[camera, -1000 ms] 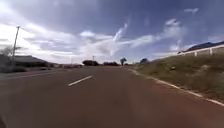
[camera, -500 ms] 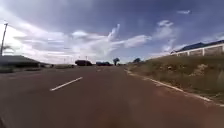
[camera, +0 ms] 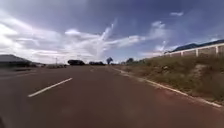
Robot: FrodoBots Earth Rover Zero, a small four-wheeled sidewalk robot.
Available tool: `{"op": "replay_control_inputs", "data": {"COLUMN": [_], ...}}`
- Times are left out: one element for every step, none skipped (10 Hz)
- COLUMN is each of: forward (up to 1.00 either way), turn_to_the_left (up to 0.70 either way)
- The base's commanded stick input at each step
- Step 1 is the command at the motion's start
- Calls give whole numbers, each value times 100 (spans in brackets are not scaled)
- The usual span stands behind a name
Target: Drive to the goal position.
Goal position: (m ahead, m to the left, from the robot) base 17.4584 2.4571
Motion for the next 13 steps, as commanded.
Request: {"op": "replay_control_inputs", "data": {"forward": [100,100,100,100,100,100,100,100,100,100,100,100,100], "turn_to_the_left": [0,0,0,-8,-15,-23,0,0,0,0,0,0,0]}}
